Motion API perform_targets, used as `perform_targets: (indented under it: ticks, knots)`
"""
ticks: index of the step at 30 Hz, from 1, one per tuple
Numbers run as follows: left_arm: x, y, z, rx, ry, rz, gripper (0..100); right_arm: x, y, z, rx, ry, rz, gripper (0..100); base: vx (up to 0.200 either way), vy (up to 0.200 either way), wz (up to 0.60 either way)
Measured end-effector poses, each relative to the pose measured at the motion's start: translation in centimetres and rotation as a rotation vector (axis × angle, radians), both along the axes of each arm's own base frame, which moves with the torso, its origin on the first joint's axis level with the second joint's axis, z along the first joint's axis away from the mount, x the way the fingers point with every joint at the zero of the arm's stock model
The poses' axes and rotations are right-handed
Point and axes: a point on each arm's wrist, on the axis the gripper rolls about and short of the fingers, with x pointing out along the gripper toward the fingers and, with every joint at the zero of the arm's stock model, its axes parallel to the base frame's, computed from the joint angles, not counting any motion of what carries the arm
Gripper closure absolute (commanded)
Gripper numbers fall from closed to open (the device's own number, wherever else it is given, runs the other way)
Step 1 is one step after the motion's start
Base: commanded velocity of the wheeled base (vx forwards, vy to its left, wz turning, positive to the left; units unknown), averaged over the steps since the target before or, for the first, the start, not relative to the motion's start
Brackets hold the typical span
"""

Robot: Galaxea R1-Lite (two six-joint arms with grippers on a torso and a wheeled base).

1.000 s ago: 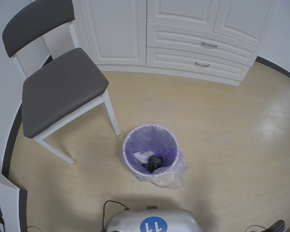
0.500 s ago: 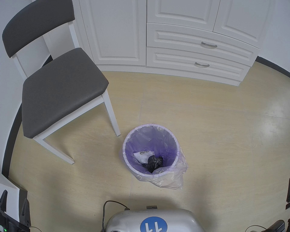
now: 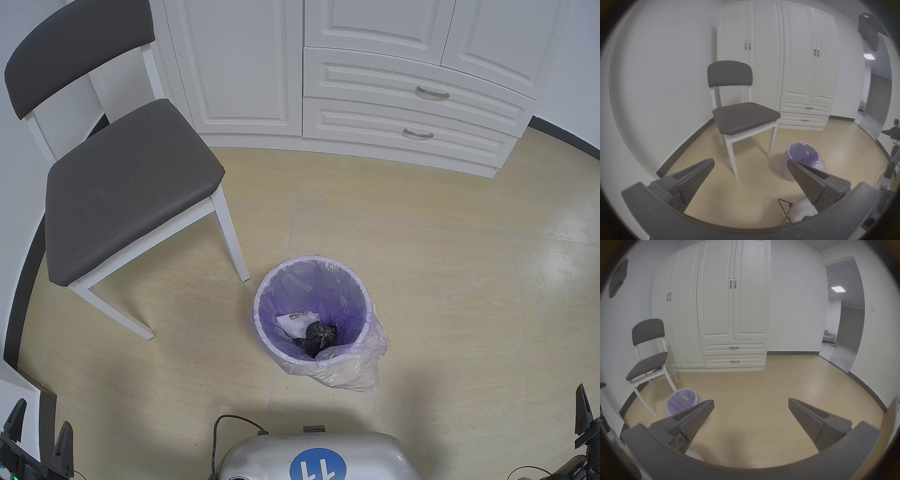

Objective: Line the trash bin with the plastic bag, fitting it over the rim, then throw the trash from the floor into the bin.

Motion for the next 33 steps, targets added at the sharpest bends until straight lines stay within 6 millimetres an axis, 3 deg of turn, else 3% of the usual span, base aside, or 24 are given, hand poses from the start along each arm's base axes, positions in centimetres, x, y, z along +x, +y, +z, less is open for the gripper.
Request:
perform_targets:
  ticks: [27,33]
  knots:
    - [0.01,-0.05,-0.12,0.036,0.014,-0.023,0,0.07,0.46,-0.05,-0.166,0.024,0.192,0,0.0,0.0,0.0]
    - [0.01,-0.05,-0.12,0.034,0.014,-0.022,0,0.07,0.33,-0.06,-0.177,0.032,0.137,0,0.0,0.0,0.0]
